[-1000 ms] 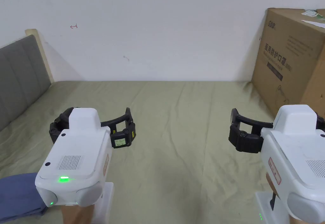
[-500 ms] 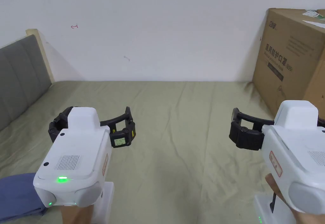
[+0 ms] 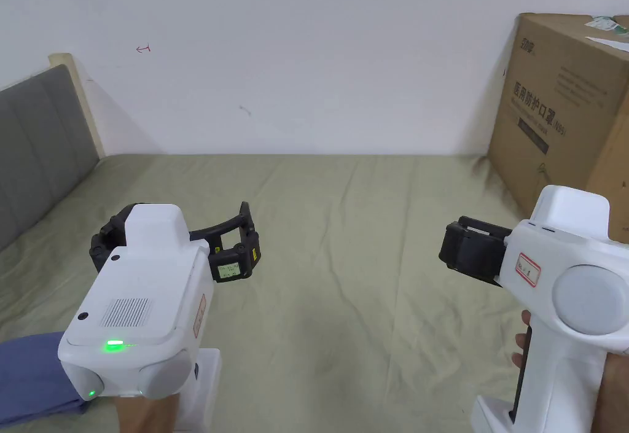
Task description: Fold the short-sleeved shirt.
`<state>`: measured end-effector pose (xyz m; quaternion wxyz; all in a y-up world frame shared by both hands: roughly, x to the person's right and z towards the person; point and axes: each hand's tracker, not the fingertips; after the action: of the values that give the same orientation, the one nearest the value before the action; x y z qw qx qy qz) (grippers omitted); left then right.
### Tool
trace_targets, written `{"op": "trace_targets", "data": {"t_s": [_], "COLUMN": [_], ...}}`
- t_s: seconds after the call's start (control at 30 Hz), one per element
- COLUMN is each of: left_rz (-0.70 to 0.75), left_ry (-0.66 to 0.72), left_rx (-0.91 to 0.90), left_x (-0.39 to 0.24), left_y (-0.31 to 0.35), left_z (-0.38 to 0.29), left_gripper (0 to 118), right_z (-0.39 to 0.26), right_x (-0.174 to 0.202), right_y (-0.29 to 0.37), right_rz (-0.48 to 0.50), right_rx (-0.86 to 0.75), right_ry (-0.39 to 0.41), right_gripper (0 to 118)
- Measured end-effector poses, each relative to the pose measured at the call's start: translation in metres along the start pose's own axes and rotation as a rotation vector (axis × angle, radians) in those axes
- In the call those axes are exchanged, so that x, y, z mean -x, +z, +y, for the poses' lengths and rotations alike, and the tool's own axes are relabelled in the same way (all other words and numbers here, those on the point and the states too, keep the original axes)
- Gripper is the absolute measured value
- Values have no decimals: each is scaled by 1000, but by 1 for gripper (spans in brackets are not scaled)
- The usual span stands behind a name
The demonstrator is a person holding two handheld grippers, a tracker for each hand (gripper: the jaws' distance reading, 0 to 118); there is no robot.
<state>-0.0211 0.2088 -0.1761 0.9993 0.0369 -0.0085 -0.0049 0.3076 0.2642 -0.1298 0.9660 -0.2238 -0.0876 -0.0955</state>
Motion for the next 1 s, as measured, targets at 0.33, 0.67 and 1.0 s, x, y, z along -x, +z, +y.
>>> {"op": "trace_targets", "data": {"t_s": [0.33, 0.67, 1.0], "left_rz": [4, 4, 1], "left_ry": [0, 2, -2], "left_rx": [-2, -4, -12], "left_x": [3, 6, 5], "left_y": [3, 5, 3], "left_z": [1, 0, -1], "left_gripper": [118, 118, 118], "right_z": [-5, -16, -28], "right_x": [1, -10, -10], "right_y": [-6, 4, -2], "right_rz": [-22, 190, 57], "right_rx": [-20, -240, -448], "right_ry": [75, 79, 140], "right_gripper": [117, 117, 117]}}
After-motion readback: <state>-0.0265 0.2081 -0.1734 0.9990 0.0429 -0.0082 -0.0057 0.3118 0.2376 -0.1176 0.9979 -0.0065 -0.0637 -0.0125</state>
